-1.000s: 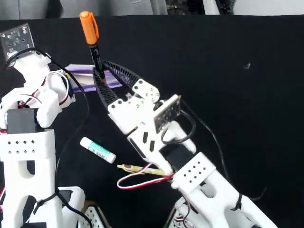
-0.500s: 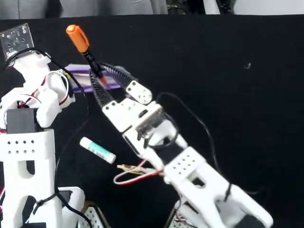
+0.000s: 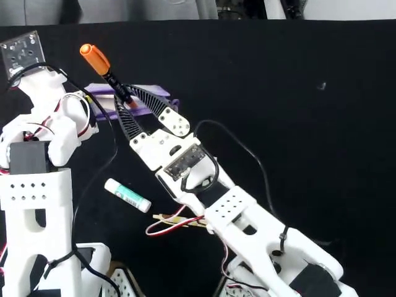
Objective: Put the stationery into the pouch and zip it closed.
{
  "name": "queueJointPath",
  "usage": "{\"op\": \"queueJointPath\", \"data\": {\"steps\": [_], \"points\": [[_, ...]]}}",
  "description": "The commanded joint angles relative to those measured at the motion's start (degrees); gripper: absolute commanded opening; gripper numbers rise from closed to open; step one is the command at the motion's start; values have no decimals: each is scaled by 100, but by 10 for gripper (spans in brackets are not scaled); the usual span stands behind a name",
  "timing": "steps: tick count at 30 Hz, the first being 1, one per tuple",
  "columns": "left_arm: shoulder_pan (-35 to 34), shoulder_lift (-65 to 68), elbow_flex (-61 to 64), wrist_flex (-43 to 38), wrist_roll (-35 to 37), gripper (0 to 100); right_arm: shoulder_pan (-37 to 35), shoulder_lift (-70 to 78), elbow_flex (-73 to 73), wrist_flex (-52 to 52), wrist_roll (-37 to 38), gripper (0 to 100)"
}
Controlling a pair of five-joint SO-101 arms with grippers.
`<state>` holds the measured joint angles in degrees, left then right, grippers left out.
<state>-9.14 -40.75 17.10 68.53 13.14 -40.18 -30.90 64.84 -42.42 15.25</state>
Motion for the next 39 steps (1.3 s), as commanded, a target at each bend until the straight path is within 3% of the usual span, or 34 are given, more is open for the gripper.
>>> {"op": "queueJointPath", "data": {"steps": [1, 4, 11, 24, 30, 39], "points": [[31, -44, -180, -202, -53, 29, -35, 4, -4, -97, -9, 99], [31, -35, -180, -202, -53, 29, -53, -57, 145, -97, -9, 169], [31, -35, -180, -202, -44, 29, -62, -382, 101, 413, -9, 173], [4, -44, -180, -193, -53, 29, 35, -1103, -1596, 3560, 26, 171], [-637, -44, -180, -431, -53, 29, 492, -2105, -1903, 4686, 35, 170], [-1613, -35, -48, -1020, -53, 29, 492, -2422, -3600, 7666, 9, 170]]}}
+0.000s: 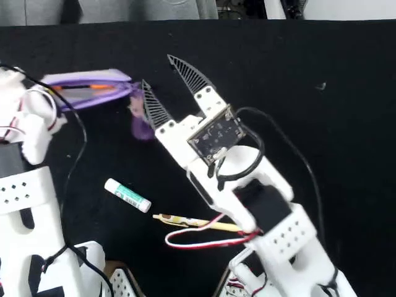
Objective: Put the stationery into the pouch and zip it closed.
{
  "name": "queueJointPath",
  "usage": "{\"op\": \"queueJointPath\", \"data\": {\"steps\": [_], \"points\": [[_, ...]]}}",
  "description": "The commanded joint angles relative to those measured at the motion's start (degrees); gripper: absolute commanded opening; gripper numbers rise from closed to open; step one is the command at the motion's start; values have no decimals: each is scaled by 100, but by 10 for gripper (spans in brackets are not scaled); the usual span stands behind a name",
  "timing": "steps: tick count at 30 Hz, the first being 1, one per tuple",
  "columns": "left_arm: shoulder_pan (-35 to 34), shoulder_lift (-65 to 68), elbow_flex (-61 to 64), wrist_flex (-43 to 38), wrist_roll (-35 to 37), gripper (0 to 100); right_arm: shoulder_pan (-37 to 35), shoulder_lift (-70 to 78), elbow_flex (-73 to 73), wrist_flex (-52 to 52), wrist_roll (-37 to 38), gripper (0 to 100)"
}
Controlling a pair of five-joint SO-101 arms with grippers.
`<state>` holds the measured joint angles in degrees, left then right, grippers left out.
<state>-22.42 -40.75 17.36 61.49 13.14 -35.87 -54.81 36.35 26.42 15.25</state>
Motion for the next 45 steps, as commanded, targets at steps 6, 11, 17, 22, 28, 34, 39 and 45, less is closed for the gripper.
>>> {"op": "queueJointPath", "data": {"steps": [6, 11, 17, 22, 28, 34, 39, 45], "points": [[-664, -35, -127, -378, -18, 29, -123, 444, -1086, 1987, -9, 170], [-866, -35, -136, -387, -18, 29, -862, 954, -664, 2101, -18, 170], [-831, -35, -145, -387, 123, 29, -1442, 1499, 804, 1433, -264, 170], [-857, -35, -207, -387, 202, 29, -1538, 1798, 1921, 167, -316, 170], [-892, -35, -259, -387, 193, 29, -1626, 2484, 2009, -378, -826, 170], [-1253, 35, -497, -387, 229, 29, -1644, 3714, 1481, -466, -958, 170], [-1305, 378, -760, -352, 229, 29, -1846, 4743, 954, -448, -905, 170], [-1279, 703, -760, -387, 229, 29, -2119, 5341, 426, -158, -800, 170]]}}
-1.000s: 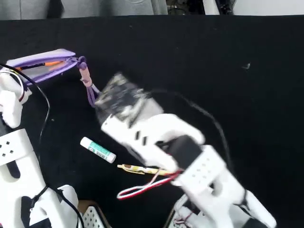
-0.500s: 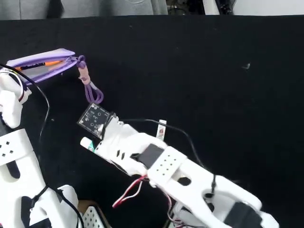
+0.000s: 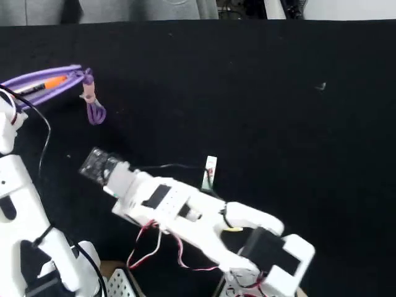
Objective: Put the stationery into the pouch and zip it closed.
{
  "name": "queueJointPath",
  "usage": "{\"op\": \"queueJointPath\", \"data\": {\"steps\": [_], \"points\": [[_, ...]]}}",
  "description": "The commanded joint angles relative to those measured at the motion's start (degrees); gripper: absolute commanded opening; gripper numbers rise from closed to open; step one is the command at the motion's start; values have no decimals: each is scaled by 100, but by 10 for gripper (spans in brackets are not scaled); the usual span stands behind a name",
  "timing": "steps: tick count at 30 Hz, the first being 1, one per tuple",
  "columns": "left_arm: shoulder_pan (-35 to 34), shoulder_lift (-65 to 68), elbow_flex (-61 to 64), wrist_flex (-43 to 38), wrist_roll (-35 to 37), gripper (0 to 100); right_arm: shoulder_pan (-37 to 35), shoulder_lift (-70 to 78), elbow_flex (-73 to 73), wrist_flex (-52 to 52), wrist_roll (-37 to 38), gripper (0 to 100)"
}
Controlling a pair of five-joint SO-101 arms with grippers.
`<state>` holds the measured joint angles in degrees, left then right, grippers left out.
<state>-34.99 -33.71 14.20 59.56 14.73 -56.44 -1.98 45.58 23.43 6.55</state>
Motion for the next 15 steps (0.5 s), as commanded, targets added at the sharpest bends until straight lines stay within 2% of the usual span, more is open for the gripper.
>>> {"op": "queueJointPath", "data": {"steps": [1, 8, 13, 15], "points": [[-22, 9, -444, -193, 70, 29, -62, 127, -629, 273, 70, 170], [-13, -9, -523, -149, 70, 29, -53, 1235, -2105, 1679, 62, 166], [-13, -9, -514, -149, 70, 29, 79, 1868, -2958, 2382, 53, 10], [-13, -9, -514, -149, 70, 29, 79, 1938, -3081, 2505, 53, 29]]}}
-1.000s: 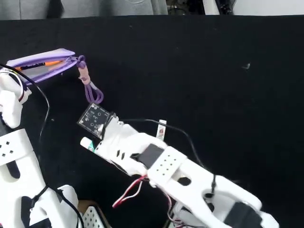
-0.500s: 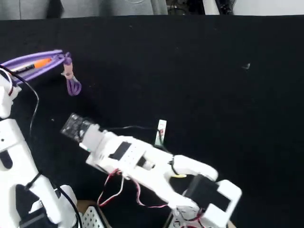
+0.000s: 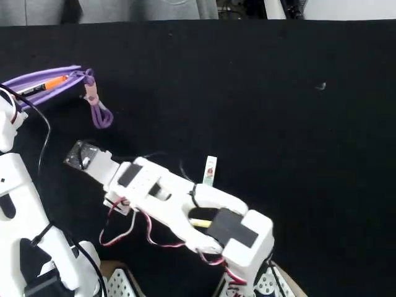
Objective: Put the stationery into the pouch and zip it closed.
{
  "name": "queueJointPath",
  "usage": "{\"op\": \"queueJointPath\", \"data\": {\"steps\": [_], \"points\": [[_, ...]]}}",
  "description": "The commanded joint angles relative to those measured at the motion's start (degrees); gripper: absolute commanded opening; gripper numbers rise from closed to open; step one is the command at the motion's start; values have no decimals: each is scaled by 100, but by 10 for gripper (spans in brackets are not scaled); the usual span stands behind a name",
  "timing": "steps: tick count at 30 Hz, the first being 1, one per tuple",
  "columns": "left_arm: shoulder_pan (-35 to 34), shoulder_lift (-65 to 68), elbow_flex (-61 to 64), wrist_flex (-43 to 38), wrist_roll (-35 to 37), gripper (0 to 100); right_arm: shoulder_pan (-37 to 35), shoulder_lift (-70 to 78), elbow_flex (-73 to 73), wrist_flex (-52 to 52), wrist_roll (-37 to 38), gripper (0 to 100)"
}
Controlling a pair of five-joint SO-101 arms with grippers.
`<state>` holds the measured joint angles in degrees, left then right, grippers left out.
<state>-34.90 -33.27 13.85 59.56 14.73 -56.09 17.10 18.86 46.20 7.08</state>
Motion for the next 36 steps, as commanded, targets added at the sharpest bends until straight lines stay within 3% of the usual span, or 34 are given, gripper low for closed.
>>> {"op": "queueJointPath", "data": {"steps": [1, 8, 13, 23, 30, 36], "points": [[-22, -53, -479, -149, 70, 29, 53, 31, -409, 237, 0, 35], [-48, -9, -497, -141, 70, 29, 114, -92, -488, 642, 9, 26], [-31, -9, -488, -141, 70, 29, 334, -1077, -374, 1196, 9, 11], [101, -44, -514, -18, 79, 29, 1864, -3521, 145, 1055, 26, 11], [1121, -35, -699, 580, 70, 29, 2215, -5279, 505, -176, 18, 11], [1578, 0, -1209, 1257, 290, 29, 2180, -6264, 1376, -1899, 0, 11]]}}
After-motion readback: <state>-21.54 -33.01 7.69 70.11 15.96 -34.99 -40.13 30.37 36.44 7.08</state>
